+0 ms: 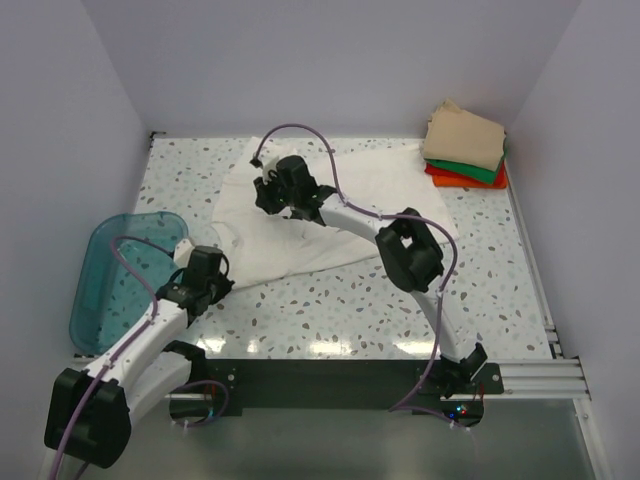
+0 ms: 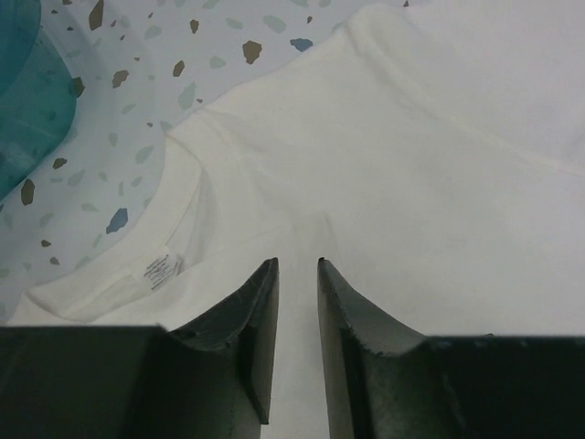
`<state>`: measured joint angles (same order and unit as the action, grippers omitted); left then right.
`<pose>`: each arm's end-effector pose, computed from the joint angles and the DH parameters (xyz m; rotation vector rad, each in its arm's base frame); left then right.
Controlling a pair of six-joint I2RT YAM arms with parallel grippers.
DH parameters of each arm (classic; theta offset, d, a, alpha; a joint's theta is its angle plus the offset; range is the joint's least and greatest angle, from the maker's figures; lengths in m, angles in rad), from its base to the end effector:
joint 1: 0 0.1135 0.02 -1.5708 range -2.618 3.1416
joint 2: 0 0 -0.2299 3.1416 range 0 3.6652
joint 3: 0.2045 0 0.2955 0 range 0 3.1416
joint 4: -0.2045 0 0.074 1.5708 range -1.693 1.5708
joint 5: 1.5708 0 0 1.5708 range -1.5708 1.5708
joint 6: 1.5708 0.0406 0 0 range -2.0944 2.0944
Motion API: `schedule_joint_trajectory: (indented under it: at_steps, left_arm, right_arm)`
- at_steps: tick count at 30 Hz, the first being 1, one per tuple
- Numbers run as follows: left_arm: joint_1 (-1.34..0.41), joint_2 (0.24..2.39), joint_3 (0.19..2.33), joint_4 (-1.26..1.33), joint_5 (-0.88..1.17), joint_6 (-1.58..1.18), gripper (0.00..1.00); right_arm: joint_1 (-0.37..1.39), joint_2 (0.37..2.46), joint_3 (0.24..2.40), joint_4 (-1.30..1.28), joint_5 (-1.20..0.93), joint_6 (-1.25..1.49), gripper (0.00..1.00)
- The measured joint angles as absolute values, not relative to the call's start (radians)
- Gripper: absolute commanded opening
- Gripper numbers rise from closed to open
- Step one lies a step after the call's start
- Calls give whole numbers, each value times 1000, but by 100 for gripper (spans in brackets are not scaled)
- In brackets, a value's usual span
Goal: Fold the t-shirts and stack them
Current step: Fold the tshirt
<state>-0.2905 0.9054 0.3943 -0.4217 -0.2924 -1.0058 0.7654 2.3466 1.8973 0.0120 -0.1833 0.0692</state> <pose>0.2209 -0.0538 0.1145 -0.9717 2.2588 -0.2014 0.4065 0.4009 0.1578 -0.8200 1.9048 0.7079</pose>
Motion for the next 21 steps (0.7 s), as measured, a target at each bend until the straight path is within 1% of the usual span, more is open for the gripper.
schedule_joint_trajectory:
  at_steps: [1, 2, 3, 4, 5, 6, 7, 8, 10, 12, 15, 16, 17, 21]
  left_arm:
    - [-290, 901, 394, -427, -292, -1011, 0]
    - [-290, 897, 394, -434, -292, -1014, 0]
    - [-290, 895, 394, -435, -292, -1015, 0]
    - [-290, 894, 394, -438, -291, -1015, 11]
    - [-290, 893, 394, -440, -290, -1015, 18]
    - [-290, 892, 394, -443, -286, -1016, 25]
    - [-290, 890, 394, -447, -284, -1017, 39]
    - [-290, 886, 394, -453, -282, -1015, 45]
    - [-290, 871, 400, -477, -277, -1017, 51]
    - [-291, 855, 424, -510, -274, -1011, 52]
    - [-291, 839, 484, -516, -262, -995, 49]
    - [-291, 842, 512, -507, -252, -982, 46]
    - [-291, 859, 540, -486, -237, -974, 45]
    - [-298, 998, 638, -345, -170, -939, 41]
  right_arm:
    - [765, 2354, 1908, 9, -192, 70, 36]
    - [765, 2360, 1920, 3, -200, 69, 51]
    - [765, 2365, 1928, 2, -203, 68, 59]
    - [765, 2367, 1938, -7, -204, 63, 63]
    - [765, 2367, 1945, -19, -201, 63, 71]
    - [765, 2367, 1958, -40, -199, 62, 73]
    - [765, 2367, 1970, -56, -192, 58, 74]
    - [764, 2366, 1980, -70, -183, 56, 76]
    - [757, 2355, 1992, -110, -152, 62, 77]
    - [738, 2324, 1979, -165, -128, 89, 77]
    - [669, 2219, 1895, -236, -111, 165, 77]
    - [624, 2157, 1830, -245, -109, 210, 77]
    - [582, 2103, 1774, -253, -105, 241, 77]
    - [301, 1857, 1495, -270, -79, 382, 77]
